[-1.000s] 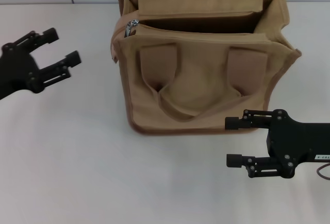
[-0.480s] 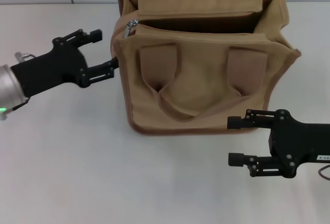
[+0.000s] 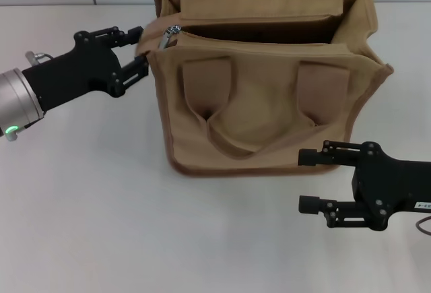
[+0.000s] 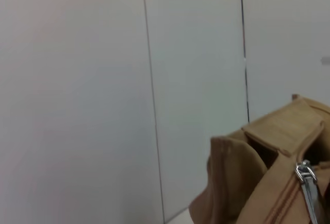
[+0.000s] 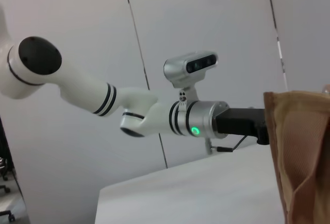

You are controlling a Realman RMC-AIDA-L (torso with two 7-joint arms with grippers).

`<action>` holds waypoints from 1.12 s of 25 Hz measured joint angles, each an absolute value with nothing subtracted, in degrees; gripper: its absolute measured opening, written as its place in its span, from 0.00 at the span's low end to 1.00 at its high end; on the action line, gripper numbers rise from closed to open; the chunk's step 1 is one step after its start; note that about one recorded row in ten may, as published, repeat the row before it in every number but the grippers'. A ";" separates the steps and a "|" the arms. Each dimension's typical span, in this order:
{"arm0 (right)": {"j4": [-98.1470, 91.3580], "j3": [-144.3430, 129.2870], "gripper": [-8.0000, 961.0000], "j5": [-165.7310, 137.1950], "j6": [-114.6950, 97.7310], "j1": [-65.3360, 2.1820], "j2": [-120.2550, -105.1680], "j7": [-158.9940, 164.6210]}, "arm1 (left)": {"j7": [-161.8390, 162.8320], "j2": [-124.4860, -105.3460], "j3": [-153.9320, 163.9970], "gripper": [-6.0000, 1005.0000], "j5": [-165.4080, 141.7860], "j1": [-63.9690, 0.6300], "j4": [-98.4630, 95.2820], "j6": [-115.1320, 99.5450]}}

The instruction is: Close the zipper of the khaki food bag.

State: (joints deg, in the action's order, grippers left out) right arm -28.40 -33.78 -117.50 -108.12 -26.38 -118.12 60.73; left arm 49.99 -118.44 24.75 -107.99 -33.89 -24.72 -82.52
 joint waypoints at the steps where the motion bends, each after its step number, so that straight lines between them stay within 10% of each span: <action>1: -28.31 -33.50 0.78 -117.50 -108.20 -26.36 -118.12 60.73 | 49.98 -118.41 24.75 0.51 -107.67 -33.73 -24.70 -82.75; 11: -28.17 -32.88 0.78 -116.89 -108.69 -25.90 -118.26 60.73 | 49.92 -117.50 24.77 0.12 -106.60 -32.41 -25.11 -92.10; 28: -24.81 -32.84 0.78 -105.55 -114.33 -28.26 -117.88 70.18 | 54.18 -118.58 25.52 0.03 -104.39 -37.74 -25.65 -95.28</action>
State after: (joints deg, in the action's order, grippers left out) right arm -24.81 -32.85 -105.55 -114.33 -28.26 -117.88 70.18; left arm 54.18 -118.58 25.52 -104.39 -37.74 -25.65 -95.28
